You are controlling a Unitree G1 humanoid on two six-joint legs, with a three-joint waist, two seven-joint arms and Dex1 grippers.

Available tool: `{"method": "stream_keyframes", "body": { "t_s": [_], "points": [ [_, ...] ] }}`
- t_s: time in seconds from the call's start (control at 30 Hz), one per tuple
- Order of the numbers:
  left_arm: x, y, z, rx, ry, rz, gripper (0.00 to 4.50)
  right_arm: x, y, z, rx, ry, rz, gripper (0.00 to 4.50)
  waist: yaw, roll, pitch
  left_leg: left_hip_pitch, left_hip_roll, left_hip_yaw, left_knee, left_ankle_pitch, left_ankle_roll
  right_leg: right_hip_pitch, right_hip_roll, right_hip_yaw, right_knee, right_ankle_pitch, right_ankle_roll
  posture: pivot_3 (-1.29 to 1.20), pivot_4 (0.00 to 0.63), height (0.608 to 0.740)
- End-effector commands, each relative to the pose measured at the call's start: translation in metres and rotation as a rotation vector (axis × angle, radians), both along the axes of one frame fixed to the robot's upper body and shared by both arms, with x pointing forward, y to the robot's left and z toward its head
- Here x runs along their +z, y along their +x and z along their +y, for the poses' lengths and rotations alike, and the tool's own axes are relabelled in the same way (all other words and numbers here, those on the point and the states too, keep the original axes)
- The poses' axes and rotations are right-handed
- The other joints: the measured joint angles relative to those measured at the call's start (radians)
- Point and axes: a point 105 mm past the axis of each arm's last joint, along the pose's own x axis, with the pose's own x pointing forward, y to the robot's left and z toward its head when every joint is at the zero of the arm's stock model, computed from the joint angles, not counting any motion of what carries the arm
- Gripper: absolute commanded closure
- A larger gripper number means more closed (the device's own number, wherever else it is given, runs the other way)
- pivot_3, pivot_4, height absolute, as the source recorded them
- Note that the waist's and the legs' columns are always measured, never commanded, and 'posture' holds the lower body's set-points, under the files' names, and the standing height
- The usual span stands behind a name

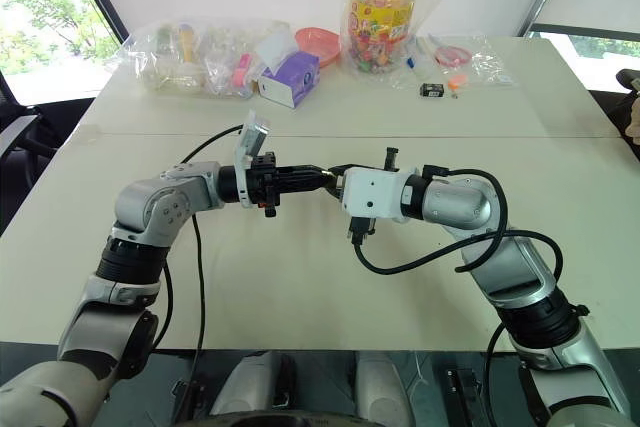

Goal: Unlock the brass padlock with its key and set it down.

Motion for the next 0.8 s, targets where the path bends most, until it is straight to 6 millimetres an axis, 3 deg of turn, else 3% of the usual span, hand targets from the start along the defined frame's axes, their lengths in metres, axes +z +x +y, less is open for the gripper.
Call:
{"method": "stream_keyframes", "body": {
  "t_s": [0.03,0.23,0.47,0.5,0.7,0.8],
  "points": [
    [0.005,-0.002,-0.002,-0.017,0.005,-0.022,4.48,0.02,-0.007,0.007,0.041,0.02,-0.08,3.83,0.0,0.0,0.0,0.0,0.0,0.0,0.0,0.0,0.0,0.0,0.0,0.0,0.0,0.0,0.0,0.0,0.15,0.74],
    [0.005,-0.001,0.0,-0.014,0.01,-0.014,4.48,0.023,-0.007,0.009,0.042,0.042,-0.067,3.83,0.0,0.0,0.0,0.0,0.0,0.0,0.0,0.0,0.0,0.0,0.0,0.0,0.0,0.0,0.0,0.0,0.15,0.74],
    [0.01,0.0,0.006,-0.022,-0.005,0.006,4.5,0.026,-0.009,0.007,0.027,0.093,-0.007,0.32,0.0,0.0,0.0,0.0,0.0,0.0,0.0,0.0,0.0,0.0,0.0,0.0,0.0,0.0,0.0,0.0,0.15,0.74],
    [0.012,0.001,0.008,-0.02,-0.007,0.006,4.5,0.026,-0.009,0.005,0.016,0.097,0.006,0.05,0.0,0.0,0.0,0.0,0.0,0.0,0.0,0.0,0.0,0.0,0.0,0.0,0.0,0.0,0.0,0.0,0.15,0.74],
    [0.017,0.008,0.018,0.008,-0.01,-0.006,4.5,0.035,-0.014,-0.01,-0.031,0.23,0.152,0.05,0.002,0.0,0.0,0.0,0.0,0.0,0.0,0.0,0.0,0.0,0.0,0.0,0.0,0.0,0.0,0.0,0.15,0.74],
    [0.02,0.009,0.019,0.006,-0.02,-0.004,4.5,0.037,-0.017,-0.012,-0.041,0.3,0.228,1.39,0.001,0.0,0.0,0.0,0.0,0.0,0.0,0.0,0.0,0.0,0.0,0.0,0.0,0.0,0.0,0.0,0.15,0.74]
  ]
}}
